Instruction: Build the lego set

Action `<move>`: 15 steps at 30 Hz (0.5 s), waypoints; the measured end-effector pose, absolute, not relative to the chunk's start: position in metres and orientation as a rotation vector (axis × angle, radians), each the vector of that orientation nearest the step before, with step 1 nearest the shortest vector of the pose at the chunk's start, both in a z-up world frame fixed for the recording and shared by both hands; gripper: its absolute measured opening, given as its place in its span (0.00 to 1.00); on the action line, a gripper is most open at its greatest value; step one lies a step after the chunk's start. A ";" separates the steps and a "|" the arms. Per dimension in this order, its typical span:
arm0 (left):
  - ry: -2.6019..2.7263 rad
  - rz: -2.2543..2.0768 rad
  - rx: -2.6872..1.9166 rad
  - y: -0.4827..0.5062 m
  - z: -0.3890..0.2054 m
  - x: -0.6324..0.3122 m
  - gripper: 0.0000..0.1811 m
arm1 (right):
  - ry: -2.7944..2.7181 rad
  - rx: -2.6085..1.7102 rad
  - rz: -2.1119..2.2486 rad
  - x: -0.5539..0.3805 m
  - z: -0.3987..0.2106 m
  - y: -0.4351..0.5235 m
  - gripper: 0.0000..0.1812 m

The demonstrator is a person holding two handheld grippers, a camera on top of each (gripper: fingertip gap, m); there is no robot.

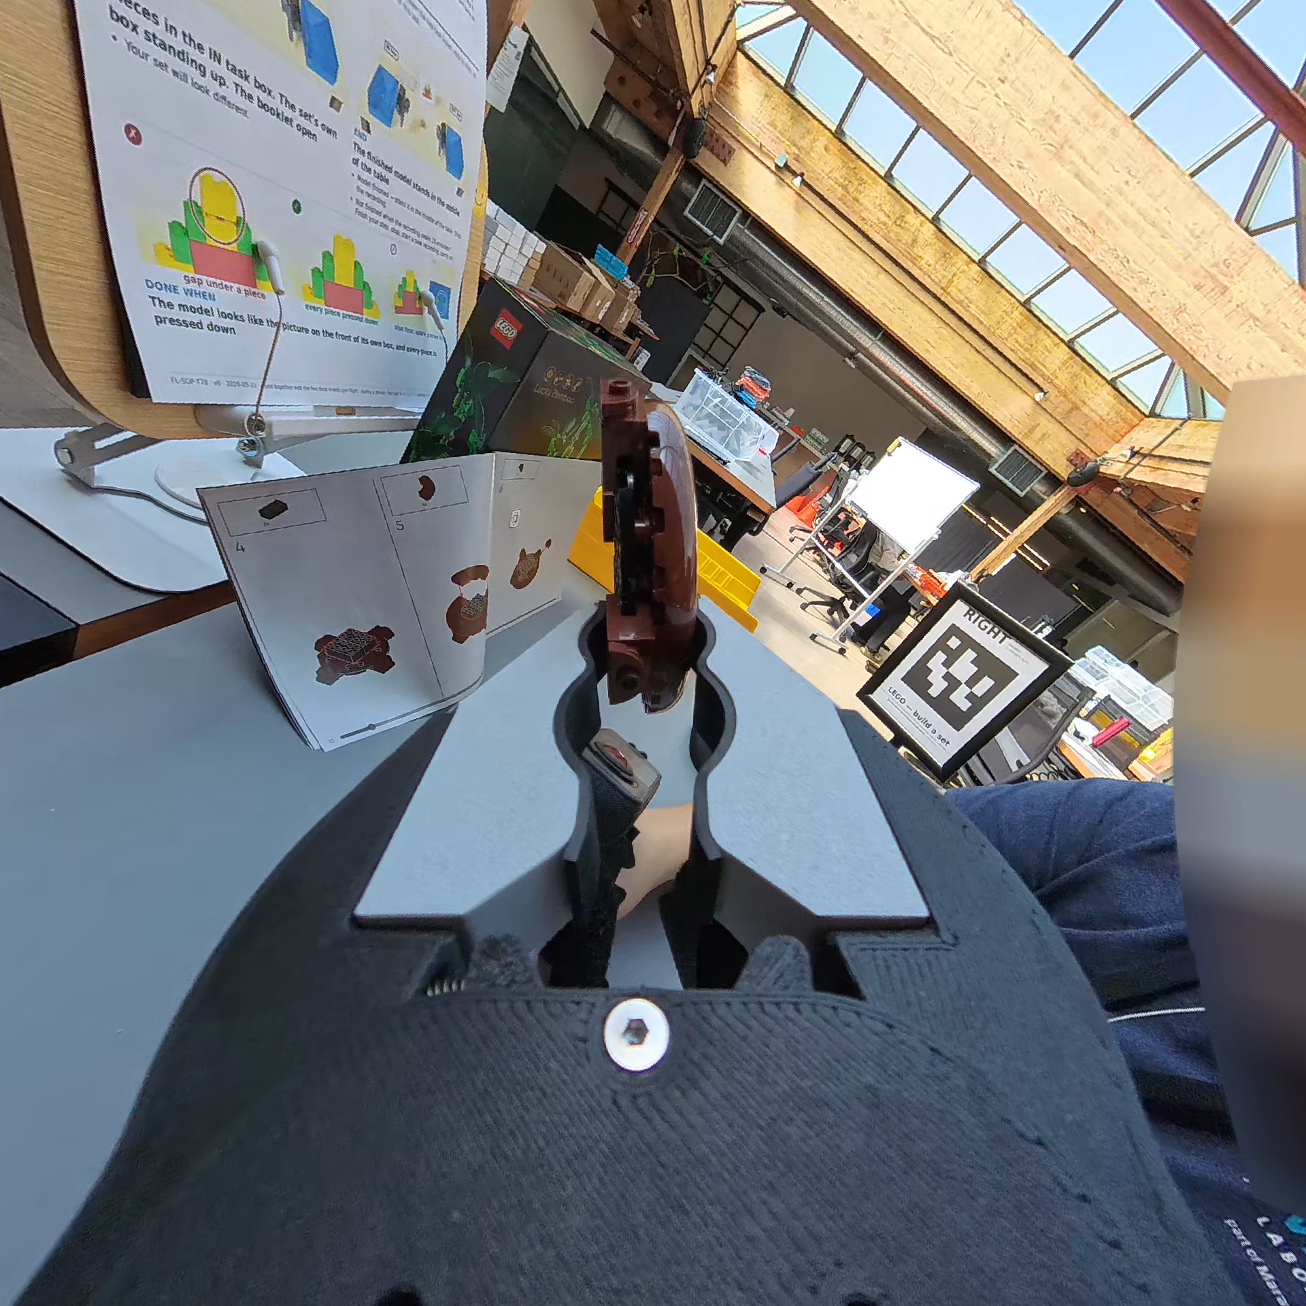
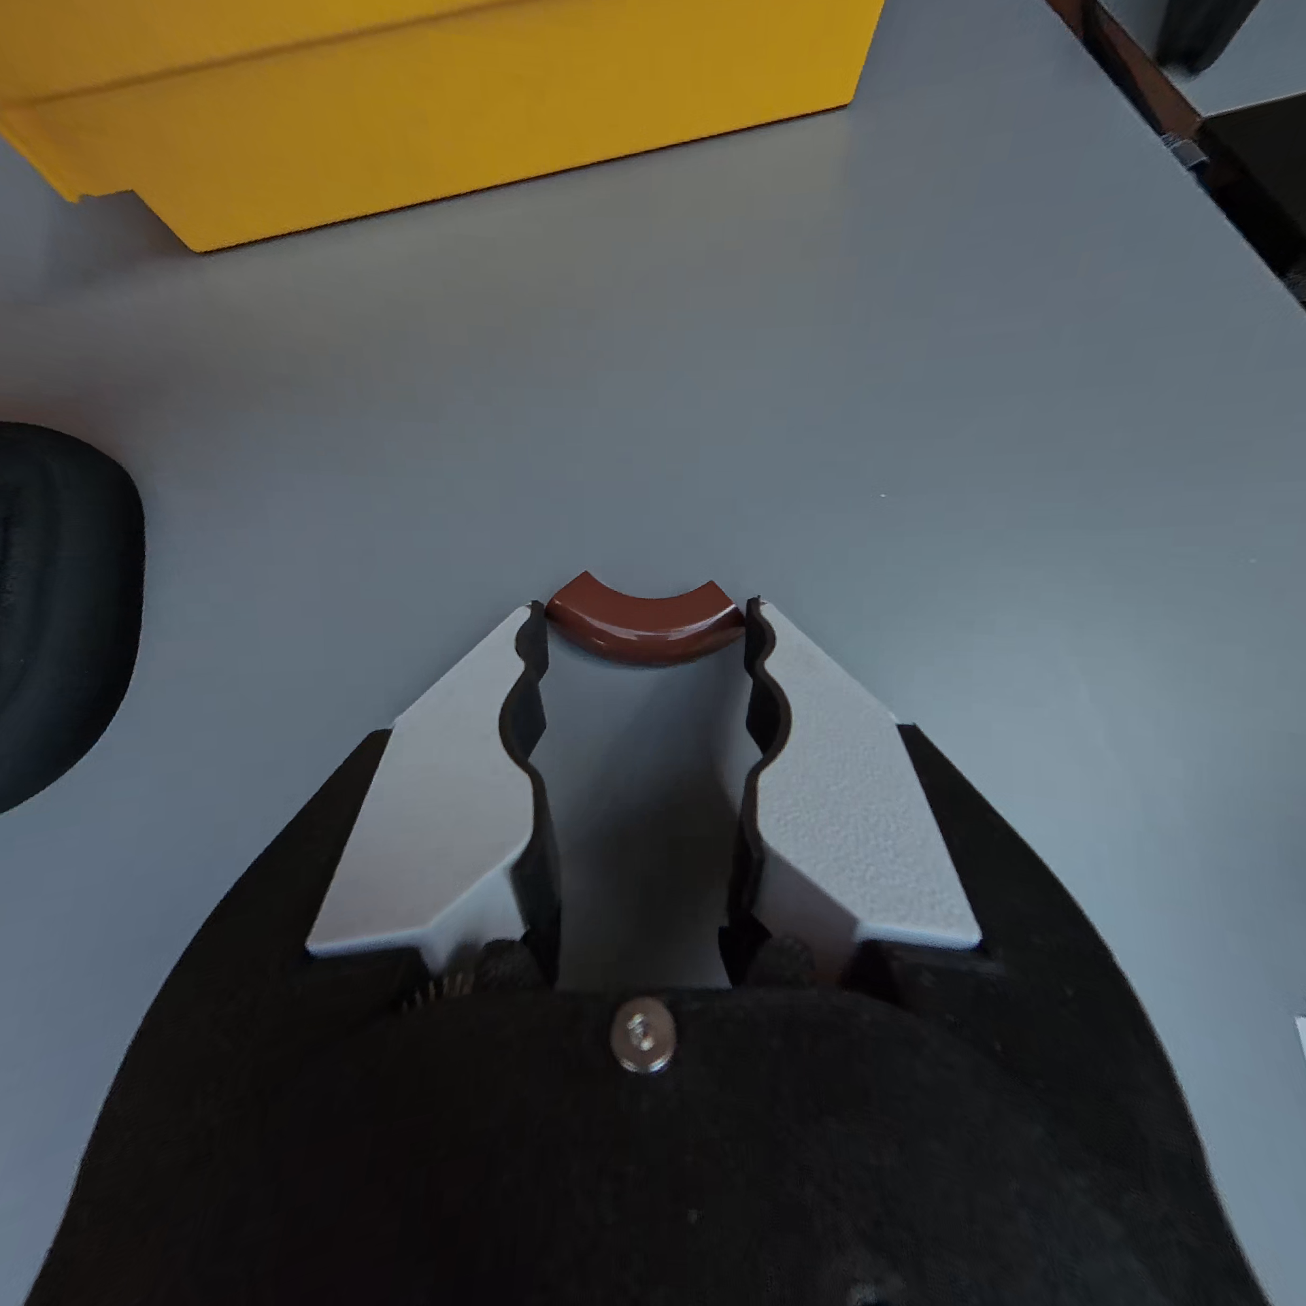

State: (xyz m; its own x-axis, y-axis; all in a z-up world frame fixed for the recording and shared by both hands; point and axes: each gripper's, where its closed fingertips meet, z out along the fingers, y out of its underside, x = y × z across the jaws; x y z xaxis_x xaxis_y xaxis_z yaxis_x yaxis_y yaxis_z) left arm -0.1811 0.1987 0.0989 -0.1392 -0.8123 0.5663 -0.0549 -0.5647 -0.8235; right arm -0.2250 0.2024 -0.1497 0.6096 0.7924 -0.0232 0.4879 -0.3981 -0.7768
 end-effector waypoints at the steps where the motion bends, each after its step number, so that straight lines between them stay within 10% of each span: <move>1: 0.983 -1.762 -1.577 0.199 0.098 -0.181 0.10 | -0.990 -2.050 0.499 -0.218 -0.145 0.203 0.31; 15: 0.811 -2.060 -1.737 0.205 0.058 -0.139 0.11 | -0.847 -1.602 0.086 -0.074 0.027 0.150 0.31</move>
State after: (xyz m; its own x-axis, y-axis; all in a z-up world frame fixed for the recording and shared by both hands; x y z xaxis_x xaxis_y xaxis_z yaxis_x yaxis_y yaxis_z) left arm -0.1389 0.2054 0.0582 -0.2049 -0.5822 0.7868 -0.1108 -0.7849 -0.6096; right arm -0.0736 0.1500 0.0269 0.7266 0.5575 0.4016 0.4660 0.0297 -0.8843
